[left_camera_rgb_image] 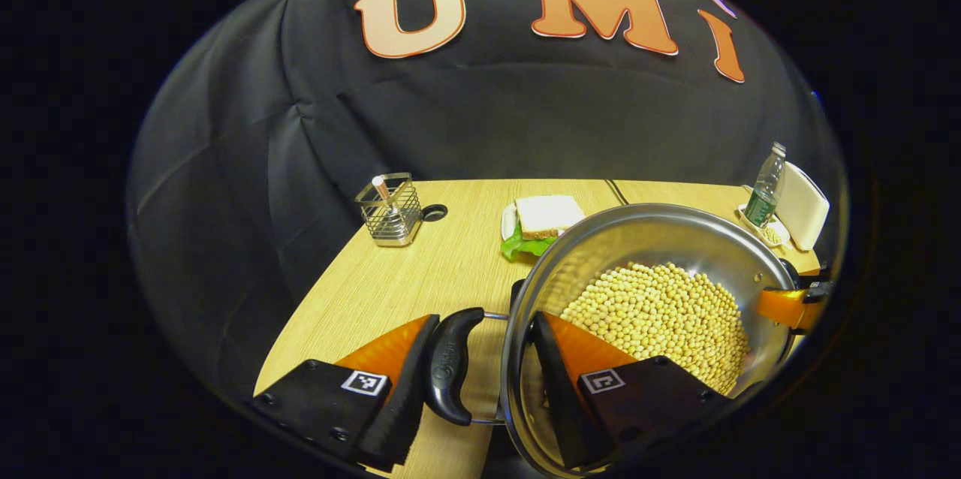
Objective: First push the handle of the pot to place it horizontally, then grasp the pot with both hands and set it on the induction cooktop.
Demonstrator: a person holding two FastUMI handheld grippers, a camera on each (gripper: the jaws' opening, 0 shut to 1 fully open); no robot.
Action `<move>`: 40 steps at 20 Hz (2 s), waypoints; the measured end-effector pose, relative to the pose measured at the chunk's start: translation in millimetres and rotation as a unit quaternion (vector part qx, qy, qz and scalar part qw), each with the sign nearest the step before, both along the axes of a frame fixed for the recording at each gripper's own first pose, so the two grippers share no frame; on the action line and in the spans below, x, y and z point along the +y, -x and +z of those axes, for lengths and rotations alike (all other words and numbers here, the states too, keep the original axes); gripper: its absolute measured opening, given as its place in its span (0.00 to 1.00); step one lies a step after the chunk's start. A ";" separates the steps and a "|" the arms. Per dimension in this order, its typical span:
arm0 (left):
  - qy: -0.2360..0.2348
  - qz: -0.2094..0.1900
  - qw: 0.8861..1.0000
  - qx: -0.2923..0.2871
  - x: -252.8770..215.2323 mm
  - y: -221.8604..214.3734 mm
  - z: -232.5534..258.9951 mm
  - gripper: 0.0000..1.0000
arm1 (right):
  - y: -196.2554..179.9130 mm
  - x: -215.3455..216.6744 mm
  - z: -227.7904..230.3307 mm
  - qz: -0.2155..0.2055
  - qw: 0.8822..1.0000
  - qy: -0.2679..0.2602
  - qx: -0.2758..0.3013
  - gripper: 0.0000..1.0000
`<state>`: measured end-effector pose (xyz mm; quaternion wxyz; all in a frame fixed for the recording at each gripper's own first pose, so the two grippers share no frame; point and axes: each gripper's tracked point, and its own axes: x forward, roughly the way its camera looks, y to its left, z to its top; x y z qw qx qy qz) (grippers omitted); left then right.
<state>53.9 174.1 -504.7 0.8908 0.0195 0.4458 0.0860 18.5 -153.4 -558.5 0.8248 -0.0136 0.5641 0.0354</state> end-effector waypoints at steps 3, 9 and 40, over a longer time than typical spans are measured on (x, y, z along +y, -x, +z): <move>0.000 0.003 1.000 0.004 6.0 3.9 -5.3 0.83 | -8.4 1.2 7.9 0.014 1.000 -0.011 -0.007 0.63; -0.077 0.020 0.993 -0.085 24.4 -10.1 80.8 0.84 | -30.9 -22.3 58.4 0.020 0.997 -0.049 -0.056 0.77; -0.024 0.001 0.889 -0.457 -138.7 39.6 435.2 0.90 | -56.7 -202.5 425.1 0.063 0.864 0.006 -0.500 0.98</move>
